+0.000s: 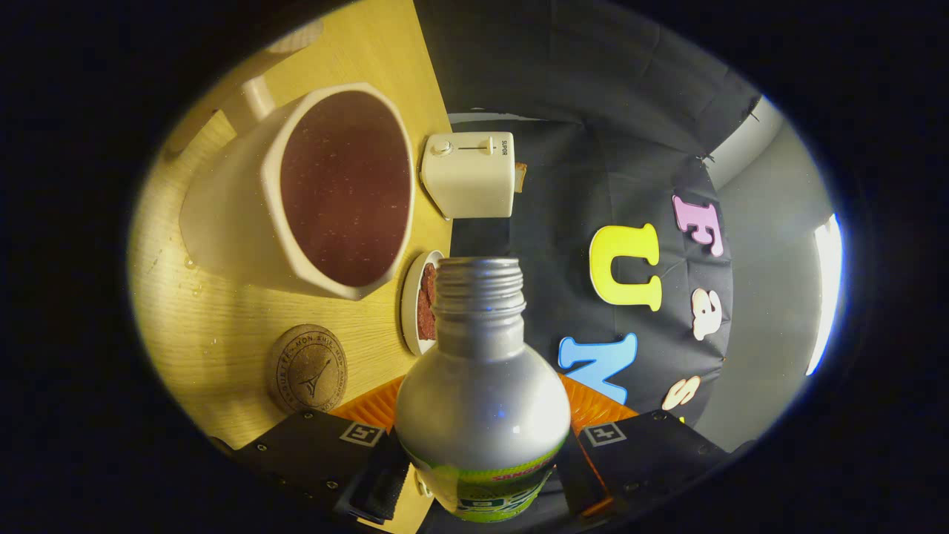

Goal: Take the bottle from table, then pour the juice into the cup, finally place the bottle on the coaster

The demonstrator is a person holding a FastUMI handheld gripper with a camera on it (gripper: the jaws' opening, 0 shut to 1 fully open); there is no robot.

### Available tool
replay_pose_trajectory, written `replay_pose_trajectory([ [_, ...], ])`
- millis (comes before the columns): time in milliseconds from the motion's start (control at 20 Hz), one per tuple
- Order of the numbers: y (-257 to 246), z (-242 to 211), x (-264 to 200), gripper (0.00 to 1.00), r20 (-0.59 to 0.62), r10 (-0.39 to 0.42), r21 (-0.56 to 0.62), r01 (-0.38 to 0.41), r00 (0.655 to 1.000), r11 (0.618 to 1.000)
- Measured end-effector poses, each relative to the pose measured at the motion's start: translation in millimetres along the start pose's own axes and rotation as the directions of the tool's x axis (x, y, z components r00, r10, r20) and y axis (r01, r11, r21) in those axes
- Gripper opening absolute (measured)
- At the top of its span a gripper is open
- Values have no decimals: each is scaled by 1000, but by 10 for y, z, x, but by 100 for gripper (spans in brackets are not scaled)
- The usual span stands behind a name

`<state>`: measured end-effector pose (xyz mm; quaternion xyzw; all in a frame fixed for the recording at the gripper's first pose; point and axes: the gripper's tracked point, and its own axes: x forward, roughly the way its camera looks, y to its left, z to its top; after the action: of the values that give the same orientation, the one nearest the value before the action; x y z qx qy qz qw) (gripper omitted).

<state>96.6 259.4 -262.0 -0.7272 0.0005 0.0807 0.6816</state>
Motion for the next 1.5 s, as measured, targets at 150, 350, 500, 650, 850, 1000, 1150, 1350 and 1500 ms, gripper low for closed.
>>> replay_pose_trajectory([
  [150,-13,-13,-8,82,5,2,-34,-2,1000,999],
  [350,-74,-34,-19,82,8,-3,-78,4,1000,997],
  [500,-103,-38,-19,82,12,-6,-110,7,1000,994],
  [650,-135,-21,-49,82,22,-4,-130,7,1000,991],
  [850,-188,-20,-77,82,22,-6,-145,9,1000,989],
  [1000,-207,-9,-123,82,31,-4,-159,9,1000,987],
  [1150,-228,-15,-121,82,29,-4,-178,10,1000,984],
  [1350,-277,-38,-140,82,29,-6,-199,12,1000,980],
  [1500,-290,-43,-137,82,27,-9,-215,15,1000,977],
])
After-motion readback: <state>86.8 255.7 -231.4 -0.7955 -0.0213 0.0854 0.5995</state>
